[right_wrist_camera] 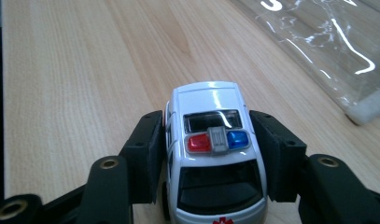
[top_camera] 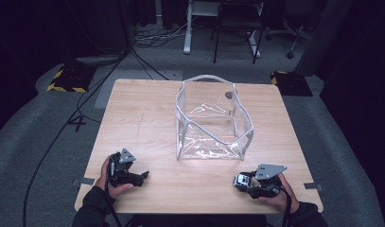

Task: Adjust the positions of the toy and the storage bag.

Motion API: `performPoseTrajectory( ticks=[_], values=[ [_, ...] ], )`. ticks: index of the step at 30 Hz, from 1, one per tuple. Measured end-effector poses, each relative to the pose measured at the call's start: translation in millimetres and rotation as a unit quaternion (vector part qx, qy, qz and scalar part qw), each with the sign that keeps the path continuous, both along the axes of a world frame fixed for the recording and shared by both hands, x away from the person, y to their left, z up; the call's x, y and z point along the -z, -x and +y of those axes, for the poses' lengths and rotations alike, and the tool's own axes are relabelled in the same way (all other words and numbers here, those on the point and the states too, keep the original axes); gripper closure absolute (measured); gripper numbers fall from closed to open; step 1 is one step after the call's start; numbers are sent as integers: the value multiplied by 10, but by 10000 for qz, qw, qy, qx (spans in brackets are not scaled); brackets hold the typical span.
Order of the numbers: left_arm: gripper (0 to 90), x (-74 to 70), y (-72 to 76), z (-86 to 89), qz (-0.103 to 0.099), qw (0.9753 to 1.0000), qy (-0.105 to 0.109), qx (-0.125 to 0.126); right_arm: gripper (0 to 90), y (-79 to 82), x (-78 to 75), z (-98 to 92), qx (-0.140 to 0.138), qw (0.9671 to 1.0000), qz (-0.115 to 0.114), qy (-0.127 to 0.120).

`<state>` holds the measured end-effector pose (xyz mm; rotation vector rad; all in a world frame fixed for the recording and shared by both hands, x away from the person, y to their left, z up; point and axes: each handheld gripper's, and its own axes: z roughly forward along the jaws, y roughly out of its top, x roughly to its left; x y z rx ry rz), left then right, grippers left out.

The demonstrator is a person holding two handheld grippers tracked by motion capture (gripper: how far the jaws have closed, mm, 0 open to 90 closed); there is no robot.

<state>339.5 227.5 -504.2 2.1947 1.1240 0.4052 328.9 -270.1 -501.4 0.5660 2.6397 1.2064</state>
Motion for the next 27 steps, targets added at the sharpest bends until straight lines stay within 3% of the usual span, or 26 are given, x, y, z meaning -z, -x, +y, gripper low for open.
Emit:
performPoseTrajectory(
  ticks=[2,3,5,6,9,13,16,23,27],
  values=[
    [3,4,4,-5,22,10000,35,-24,475,-12,-5,-20,77,10000,30,20],
    [3,4,5,-5,17,10000,31,-30,476,-40,-8,-57,273,9996,-48,47],
    [3,4,5,-5,20,10000,32,-29,476,-55,-11,-81,307,9995,-60,57],
    [3,3,4,-5,27,10000,32,-26,476,-83,-13,-130,489,9988,-76,71],
    [3,4,4,-5,21,10000,32,-28,476,-113,-17,-182,605,9981,-91,89],
    [3,4,5,-5,19,10000,31,-30,476,-176,-33,-310,979,9951,-104,122],
    [3,4,5,-5,19,10000,32,-30,476,-211,-43,-364,1084,9940,-94,62],
    [5,1,8,-23,42,10000,34,-66,476,-391,-110,-511,1563,9874,-211,119],
    [5,-1,11,-30,52,9999,28,-84,475,-526,-158,-560,1900,9817,-147,-38]
  ],
)
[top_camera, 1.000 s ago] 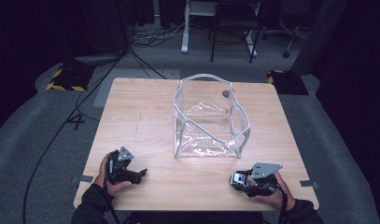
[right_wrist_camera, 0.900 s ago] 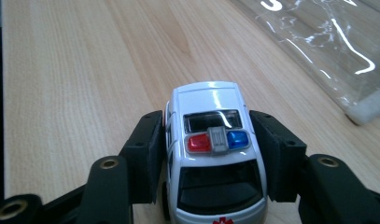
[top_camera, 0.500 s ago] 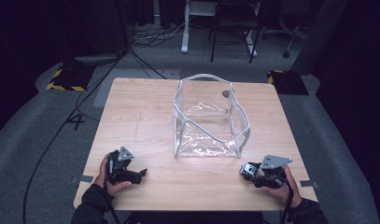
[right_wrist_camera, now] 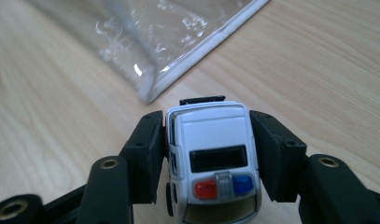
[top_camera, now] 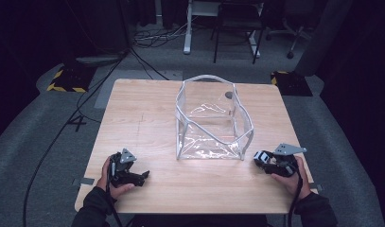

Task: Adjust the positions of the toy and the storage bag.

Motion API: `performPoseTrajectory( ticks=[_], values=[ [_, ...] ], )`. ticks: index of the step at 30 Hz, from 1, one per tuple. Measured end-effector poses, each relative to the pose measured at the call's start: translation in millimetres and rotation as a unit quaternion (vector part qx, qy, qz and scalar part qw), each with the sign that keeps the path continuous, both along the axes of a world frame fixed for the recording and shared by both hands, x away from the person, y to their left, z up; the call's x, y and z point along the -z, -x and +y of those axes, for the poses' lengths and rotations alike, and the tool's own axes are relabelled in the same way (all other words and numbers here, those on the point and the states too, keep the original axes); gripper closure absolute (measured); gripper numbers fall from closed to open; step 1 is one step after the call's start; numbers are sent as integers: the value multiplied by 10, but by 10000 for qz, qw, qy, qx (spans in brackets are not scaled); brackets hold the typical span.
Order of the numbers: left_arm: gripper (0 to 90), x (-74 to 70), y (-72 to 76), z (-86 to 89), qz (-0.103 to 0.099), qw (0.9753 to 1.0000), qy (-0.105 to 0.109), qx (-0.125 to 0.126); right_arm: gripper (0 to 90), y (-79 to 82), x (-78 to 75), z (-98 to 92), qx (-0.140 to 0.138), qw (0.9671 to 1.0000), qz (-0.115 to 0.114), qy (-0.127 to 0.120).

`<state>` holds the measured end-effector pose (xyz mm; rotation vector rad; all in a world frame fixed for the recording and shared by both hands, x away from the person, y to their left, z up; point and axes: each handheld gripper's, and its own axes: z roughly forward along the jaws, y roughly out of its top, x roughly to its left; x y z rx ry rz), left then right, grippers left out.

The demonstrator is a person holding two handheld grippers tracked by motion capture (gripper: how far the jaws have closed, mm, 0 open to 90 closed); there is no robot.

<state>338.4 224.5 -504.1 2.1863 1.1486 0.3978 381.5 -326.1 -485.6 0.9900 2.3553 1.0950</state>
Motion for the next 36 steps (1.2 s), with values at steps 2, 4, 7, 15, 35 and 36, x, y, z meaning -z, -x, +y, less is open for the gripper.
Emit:
performPoseTrajectory(
  ticks=[2,4,7,15,35,36],
  values=[
    [5,0,4,-9,-12,10000,1,-36,475,-45,-13,-13,60,10000,20,-47],
    [5,9,6,-18,-59,9999,13,-81,476,-125,-50,-7,193,9998,42,-39],
    [5,1,-2,-16,-31,10000,0,-36,475,-303,-106,81,379,9991,7,208],
    [6,0,-10,-12,-68,10000,-26,16,474,-607,-122,351,728,9961,81,500],
    [5,2,-15,-3,-58,10000,-20,49,335,-679,71,265,564,9979,280,143],
    [5,5,-15,-1,-43,10000,0,70,335,-679,71,265,564,9979,280,143]
  ],
)
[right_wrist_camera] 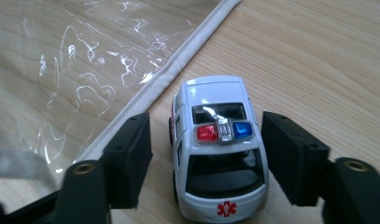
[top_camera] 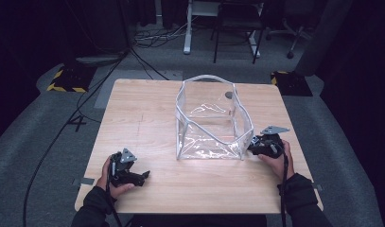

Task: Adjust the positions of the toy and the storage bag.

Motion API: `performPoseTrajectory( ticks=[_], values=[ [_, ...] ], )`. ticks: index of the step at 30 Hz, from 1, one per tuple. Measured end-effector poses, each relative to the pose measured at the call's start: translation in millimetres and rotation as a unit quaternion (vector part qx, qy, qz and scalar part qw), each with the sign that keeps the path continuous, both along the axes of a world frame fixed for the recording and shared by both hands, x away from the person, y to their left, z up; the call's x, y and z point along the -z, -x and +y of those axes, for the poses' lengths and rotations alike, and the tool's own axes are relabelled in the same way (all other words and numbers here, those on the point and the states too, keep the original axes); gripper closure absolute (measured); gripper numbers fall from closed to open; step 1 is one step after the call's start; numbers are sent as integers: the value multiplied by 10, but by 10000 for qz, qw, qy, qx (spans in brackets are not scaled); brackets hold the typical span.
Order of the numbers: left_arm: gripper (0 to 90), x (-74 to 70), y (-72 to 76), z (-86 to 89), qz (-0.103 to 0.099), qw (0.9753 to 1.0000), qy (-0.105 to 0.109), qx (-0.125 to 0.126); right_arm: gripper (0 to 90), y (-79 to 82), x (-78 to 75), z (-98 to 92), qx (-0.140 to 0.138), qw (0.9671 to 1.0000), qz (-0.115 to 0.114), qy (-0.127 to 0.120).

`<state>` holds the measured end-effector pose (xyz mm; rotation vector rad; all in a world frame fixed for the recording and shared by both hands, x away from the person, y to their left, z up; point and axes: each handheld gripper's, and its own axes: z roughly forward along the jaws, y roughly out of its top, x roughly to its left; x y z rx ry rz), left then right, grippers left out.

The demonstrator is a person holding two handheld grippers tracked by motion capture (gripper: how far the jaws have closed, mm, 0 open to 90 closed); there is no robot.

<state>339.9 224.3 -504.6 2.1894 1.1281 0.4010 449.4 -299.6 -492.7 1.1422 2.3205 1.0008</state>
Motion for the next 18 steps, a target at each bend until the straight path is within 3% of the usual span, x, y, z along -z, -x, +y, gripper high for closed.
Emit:
performPoseTrajectory(
  ticks=[4,6,8,16,18],
  values=[
    [5,-6,1,7,-6,10000,-36,10,290,63,-7,-15,-53,9999,-104,11],
    [5,-1,4,5,1,10000,-8,12,263,112,26,21,-147,9993,-122,322],
    [5,-4,5,8,20,10000,-12,20,263,132,31,20,-158,9991,-178,363],
    [5,-5,5,10,-11,10000,-34,7,274,170,99,-167,-75,9999,-90,-125],
    [5,-2,7,7,29,10000,6,19,288,171,101,-178,-36,9998,-119,-130]
  ],
)
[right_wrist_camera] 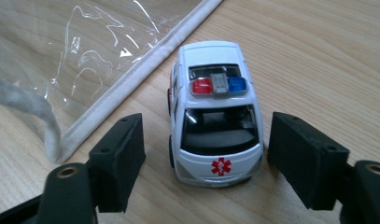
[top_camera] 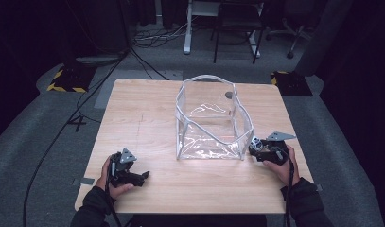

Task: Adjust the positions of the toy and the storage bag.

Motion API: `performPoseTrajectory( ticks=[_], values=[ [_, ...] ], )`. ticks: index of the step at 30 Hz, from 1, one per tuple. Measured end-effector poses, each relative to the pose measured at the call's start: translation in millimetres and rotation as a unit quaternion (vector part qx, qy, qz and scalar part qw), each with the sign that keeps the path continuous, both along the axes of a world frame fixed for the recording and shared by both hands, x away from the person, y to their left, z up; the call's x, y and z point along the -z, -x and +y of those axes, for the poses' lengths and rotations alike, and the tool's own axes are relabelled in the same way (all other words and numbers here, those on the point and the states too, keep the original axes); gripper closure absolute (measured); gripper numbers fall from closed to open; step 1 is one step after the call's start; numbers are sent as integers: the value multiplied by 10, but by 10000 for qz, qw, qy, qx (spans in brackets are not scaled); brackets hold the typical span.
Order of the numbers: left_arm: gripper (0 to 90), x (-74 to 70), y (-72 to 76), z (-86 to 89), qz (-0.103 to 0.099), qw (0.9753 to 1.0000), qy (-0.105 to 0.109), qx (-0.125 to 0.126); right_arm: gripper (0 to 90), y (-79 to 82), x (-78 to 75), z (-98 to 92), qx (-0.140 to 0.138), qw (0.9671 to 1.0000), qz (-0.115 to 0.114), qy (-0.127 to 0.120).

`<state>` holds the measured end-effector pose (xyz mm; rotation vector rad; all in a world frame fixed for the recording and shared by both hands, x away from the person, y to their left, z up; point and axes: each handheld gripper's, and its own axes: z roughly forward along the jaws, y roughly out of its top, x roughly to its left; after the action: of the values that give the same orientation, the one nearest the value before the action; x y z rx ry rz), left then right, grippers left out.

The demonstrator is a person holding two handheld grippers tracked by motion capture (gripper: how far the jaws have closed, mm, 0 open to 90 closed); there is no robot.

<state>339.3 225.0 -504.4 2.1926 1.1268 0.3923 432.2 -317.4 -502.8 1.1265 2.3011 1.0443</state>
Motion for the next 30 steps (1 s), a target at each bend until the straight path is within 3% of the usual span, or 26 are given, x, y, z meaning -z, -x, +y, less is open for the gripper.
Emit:
performPoseTrajectory(
  ticks=[3,4,30],
  values=[
    [5,1,-1,1,-7,10000,-1,6,378,23,-6,10,-31,10000,-15,-27],
    [5,0,-1,1,-6,10000,-2,6,472,22,-8,-9,12,10000,-65,-40],
    [4,3,-4,5,-35,10000,3,25,473,18,-7,-16,71,9999,-102,-30]
  ],
)
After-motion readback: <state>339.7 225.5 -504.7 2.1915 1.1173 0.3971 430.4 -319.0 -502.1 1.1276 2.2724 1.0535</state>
